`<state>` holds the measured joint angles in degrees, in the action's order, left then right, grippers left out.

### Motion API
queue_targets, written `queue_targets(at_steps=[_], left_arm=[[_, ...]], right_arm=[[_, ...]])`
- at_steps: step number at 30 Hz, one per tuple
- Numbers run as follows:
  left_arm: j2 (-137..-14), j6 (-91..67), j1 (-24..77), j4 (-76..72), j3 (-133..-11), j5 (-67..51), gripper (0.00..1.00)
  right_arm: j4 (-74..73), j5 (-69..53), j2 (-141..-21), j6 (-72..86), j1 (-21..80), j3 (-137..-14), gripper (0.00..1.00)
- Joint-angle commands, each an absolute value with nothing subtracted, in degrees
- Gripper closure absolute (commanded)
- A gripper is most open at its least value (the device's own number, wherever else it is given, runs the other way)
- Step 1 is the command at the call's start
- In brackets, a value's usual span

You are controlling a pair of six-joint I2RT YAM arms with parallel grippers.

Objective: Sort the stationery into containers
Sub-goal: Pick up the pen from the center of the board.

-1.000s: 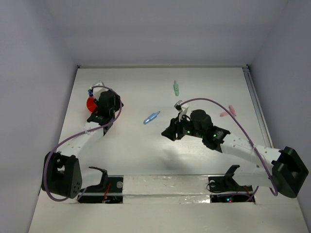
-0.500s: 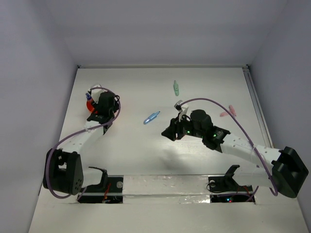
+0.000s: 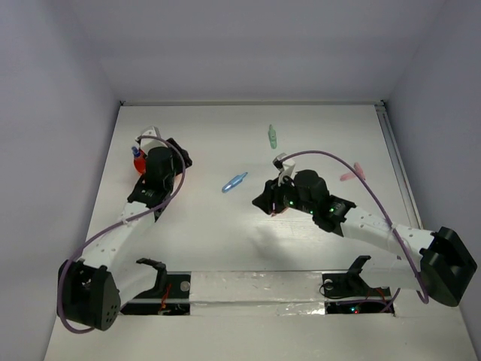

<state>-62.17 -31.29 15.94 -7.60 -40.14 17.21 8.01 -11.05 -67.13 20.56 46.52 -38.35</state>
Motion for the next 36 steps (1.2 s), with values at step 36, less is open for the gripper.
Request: queue_targets(at_steps=[36], left_arm=[[-37.0,-17.3,19.4,0.4,-42.7,-14.2,0.51]], right_arm=[[-18.4,7.6,-126.3,12.3,23.8,-99.2,0.41]])
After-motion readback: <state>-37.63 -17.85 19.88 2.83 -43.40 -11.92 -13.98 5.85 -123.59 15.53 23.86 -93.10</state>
